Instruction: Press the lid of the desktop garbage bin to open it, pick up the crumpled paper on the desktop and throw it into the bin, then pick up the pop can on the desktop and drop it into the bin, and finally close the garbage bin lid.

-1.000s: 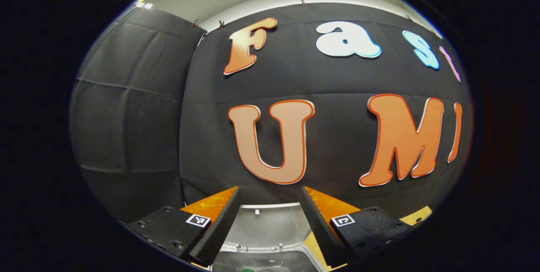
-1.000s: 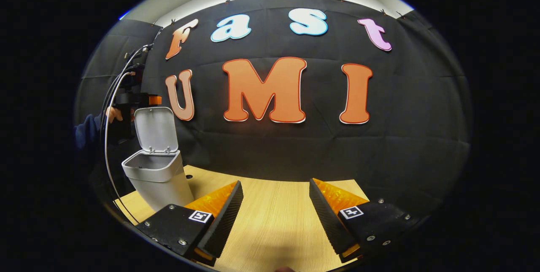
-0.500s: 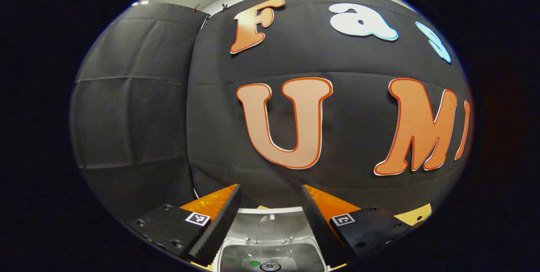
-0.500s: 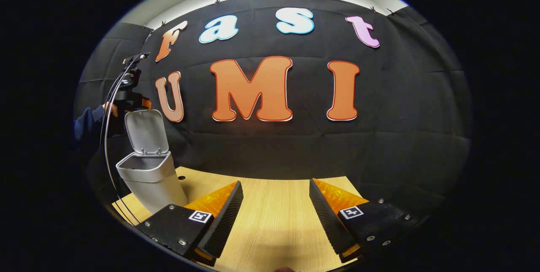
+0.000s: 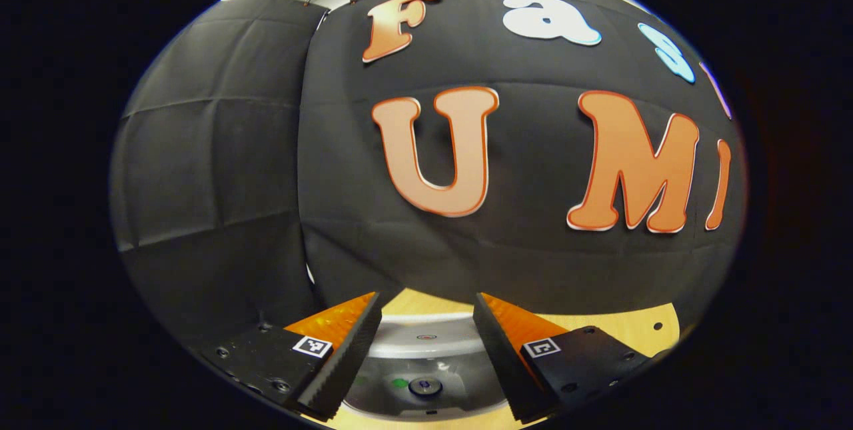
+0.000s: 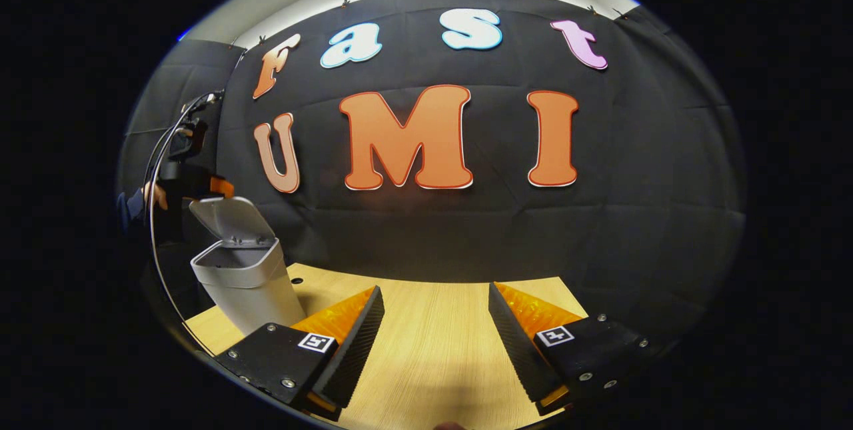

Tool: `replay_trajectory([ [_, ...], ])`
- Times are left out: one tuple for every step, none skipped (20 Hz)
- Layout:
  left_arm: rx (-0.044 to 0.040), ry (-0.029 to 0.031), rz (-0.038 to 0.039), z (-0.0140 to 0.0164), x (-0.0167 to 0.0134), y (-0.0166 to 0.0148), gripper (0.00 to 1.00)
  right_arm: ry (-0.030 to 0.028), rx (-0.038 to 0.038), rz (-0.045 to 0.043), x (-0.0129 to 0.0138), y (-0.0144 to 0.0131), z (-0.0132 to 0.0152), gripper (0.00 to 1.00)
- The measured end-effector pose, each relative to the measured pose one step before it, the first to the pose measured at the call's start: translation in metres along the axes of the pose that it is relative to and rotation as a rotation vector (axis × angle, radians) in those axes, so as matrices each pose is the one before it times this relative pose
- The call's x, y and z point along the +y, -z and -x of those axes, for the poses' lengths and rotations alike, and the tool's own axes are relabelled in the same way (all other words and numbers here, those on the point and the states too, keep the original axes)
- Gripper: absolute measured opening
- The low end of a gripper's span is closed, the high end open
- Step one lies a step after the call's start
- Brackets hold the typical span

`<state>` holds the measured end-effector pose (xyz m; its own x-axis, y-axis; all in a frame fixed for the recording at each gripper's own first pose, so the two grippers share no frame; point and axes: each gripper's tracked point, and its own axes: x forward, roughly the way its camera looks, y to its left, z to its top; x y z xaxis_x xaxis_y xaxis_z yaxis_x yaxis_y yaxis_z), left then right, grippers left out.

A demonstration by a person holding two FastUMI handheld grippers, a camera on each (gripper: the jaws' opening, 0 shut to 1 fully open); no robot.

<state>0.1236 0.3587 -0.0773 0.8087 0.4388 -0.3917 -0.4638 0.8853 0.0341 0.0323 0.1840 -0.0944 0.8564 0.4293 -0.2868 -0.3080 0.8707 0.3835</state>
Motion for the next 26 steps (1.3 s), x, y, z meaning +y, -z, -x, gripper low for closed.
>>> replay_trajectory([
  [0.02529,0.01482,0.00019,0.00086,-0.00295,0.01660,0.88,-0.00293,0.00079,-0.00033,0.00047,-0.00014,-0.00037,0.94],
  [0.01632,0.03180,0.00588,0.00145,-0.00538,0.01606,0.88,-0.00306,0.00174,-0.00059,-0.00046,0.00060,0.00014,0.94],
  [-0.00131,0.00756,0.02070,0.00315,-0.00064,0.01251,0.89,-0.00073,-0.00136,-0.00076,-0.00082,-0.00007,0.00055,0.94],
  [0.01758,0.00621,0.00709,0.00195,0.00146,0.01614,0.89,-0.00088,-0.00281,-0.00076,-0.00147,-0.00069,0.00042,0.94],
  [0.00452,-0.00276,0.00148,0.00238,0.00227,0.01118,0.89,0.00037,-0.00095,0.00260,-0.00146,-0.00045,-0.00014,0.94],
  [0.00313,-0.01017,-0.00341,0.00127,0.00359,0.01025,0.89,0.00005,0.00368,0.00342,-0.00042,0.00140,0.00017,0.94],
  [0.00478,-0.01047,-0.01197,0.00219,0.00175,0.00549,0.88,0.00255,0.00651,0.00239,-0.00192,0.00183,-0.00003,0.94],
  [0.00827,-0.01053,-0.00964,0.00283,0.00104,0.00768,0.89,-0.00049,0.00422,-0.00147,-0.00105,0.00031,-0.00021,0.94],
  [0.02018,-0.00732,0.00234,0.00269,0.00096,0.01073,0.88,-0.00097,0.00301,-0.00063,-0.00026,0.00057,0.00062,0.94],
  [0.03588,0.00259,-0.00614,0.00589,-0.00226,0.01138,0.89,-0.00152,0.00206,0.00312,-0.00036,0.00170,0.00061,0.94],
  [-0.00797,-0.00221,-0.02059,0.00208,-0.00185,-0.00085,0.90,-0.00036,0.00482,0.00794,-0.00084,0.00173,-0.00002,0.94],
  [-0.04371,-0.00349,-0.01035,0.00509,-0.00079,-0.00606,0.90,-0.00010,0.00450,0.00633,-0.00038,0.00106,0.00048,0.94],
  [0.00536,0.00152,-0.00158,0.00665,-0.00542,0.00233,0.91,-0.00105,0.00522,-0.00010,-0.00083,0.00119,0.00087,0.94],
  [0.01530,0.00270,-0.00292,-0.00009,-0.00126,0.00835,0.88,-0.00268,0.00618,-0.00251,-0.00025,0.00171,-0.00109,0.94],
  [-0.00578,0.00380,-0.00905,-0.00025,-0.00253,-0.00006,0.89,-0.00288,0.00126,-0.00044,0.00026,0.00099,0.00004,0.94],
  [0.01254,-0.00379,-0.00380,0.00170,0.00120,0.00362,0.89,0.00312,-0.00105,0.00280,-0.00095,0.00000,0.00002,0.94],
  [-0.00604,-0.00462,0.00873,-0.00014,0.00027,-0.00168,0.90,-0.00376,-0.00144,-0.00074,0.00019,-0.00035,0.00041,0.94],
  [0.01205,-0.00086,0.00526,0.00075,0.00016,0.00106,0.89,-0.00182,0.00193,-0.00045,0.00021,0.00105,-0.00013,0.94],
  [-0.00591,0.00274,-0.00021,0.00010,-0.00029,-0.00219,0.89,-0.00218,0.00077,-0.00029,-0.00097,0.00060,0.00063,0.94],
  [-0.01597,0.00552,0.00235,0.00068,-0.00056,-0.00408,0.89,-0.00035,-0.00078,-0.00176,-0.00069,-0.00010,0.00153,0.94],
  [0.00429,0.00319,0.01767,0.00181,-0.00158,-0.00018,0.89,-0.00007,-0.00194,-0.00215,-0.00159,-0.00060,0.00087,0.94],
  [-0.01609,-0.00205,0.02538,0.00381,0.00105,0.00003,0.89,0.00040,-0.00098,0.00034,-0.00118,-0.00021,0.00047,0.94],
  [-0.02791,0.00622,0.02190,0.00473,-0.00348,-0.00441,0.89,0.00695,-0.00145,0.00121,-0.00301,-0.00041,0.00083,0.94],
  [-0.03147,0.00082,0.01092,0.00690,-0.00666,-0.00735,0.90,0.00337,-0.00250,-0.00204,-0.00278,-0.00051,0.00115,0.94],
  [-0.02981,0.00998,0.00084,0.00652,-0.00755,-0.00853,0.90,0.00424,-0.00133,-0.00199,-0.00205,-0.00071,0.00140,0.94],
  [-0.02324,0.00908,-0.00581,0.00424,-0.00863,-0.00462,0.90,0.00317,-0.00040,-0.00115,-0.00118,0.00014,0.00105,0.94],
])
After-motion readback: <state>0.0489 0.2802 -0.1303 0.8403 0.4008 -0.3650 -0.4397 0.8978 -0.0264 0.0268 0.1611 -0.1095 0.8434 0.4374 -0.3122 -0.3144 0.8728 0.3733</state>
